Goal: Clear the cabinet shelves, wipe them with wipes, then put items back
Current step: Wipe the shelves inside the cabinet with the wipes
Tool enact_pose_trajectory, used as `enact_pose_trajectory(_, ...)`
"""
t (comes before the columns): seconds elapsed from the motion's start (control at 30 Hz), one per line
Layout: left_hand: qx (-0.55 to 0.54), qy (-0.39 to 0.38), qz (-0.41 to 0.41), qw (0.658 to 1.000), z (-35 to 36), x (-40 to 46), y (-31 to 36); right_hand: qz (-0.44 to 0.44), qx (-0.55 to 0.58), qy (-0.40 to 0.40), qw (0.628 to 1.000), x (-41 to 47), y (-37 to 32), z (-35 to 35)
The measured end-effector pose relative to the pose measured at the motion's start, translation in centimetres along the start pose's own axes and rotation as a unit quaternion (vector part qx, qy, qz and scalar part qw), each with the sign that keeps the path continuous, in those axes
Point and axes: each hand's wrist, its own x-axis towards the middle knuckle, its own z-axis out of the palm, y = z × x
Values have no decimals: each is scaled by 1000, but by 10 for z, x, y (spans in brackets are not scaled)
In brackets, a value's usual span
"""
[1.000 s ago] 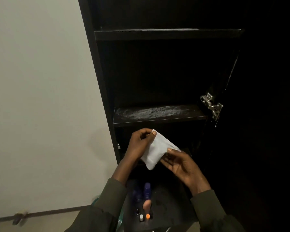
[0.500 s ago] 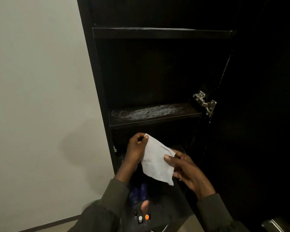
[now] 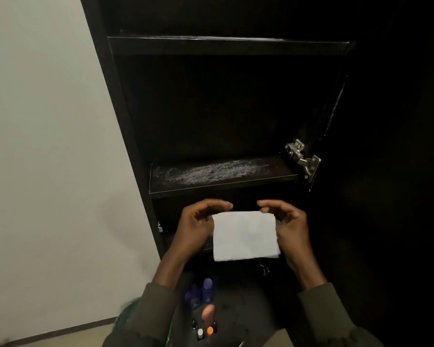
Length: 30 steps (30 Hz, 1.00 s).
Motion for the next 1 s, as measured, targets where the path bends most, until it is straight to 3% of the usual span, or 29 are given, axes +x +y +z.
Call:
enact_pose_trajectory(0.13, -15, 62, -4, 998, 7, 7, -4, -7, 18, -11, 1000, 8, -2, -2)
enact_pose_trajectory(0.27, -71, 68, -55, 994, 11, 10, -6, 72, 103, -53, 991, 13, 2, -7)
enact_pose_trajectory(0.4, -75, 81, -144, 983, 16, 9, -13, 162, 90, -90, 979, 12, 10, -11)
enact_pose_trajectory(0.6, -136, 106, -268, 948, 28, 2, -27, 339, 236, -100, 905, 8, 20, -10)
enact_pose_trajectory(0.7, -131, 117, -285, 942, 30, -1, -35, 383, 223, -150, 884, 6, 22, -9)
enact_pose_trajectory(0.8, -132, 102, -331, 929, 30, 2, -42, 371, 159, -145, 904, 6, 31, -7)
enact_pose_trajectory(0.9, -165, 42, -416, 893, 29, 3, -47, 338, 125, -107, 927, 9, 44, -7)
enact_pose_trajectory(1.0, -154, 16, -402, 902, 34, -1, -51, 309, 54, -83, 946, 12, 50, -9)
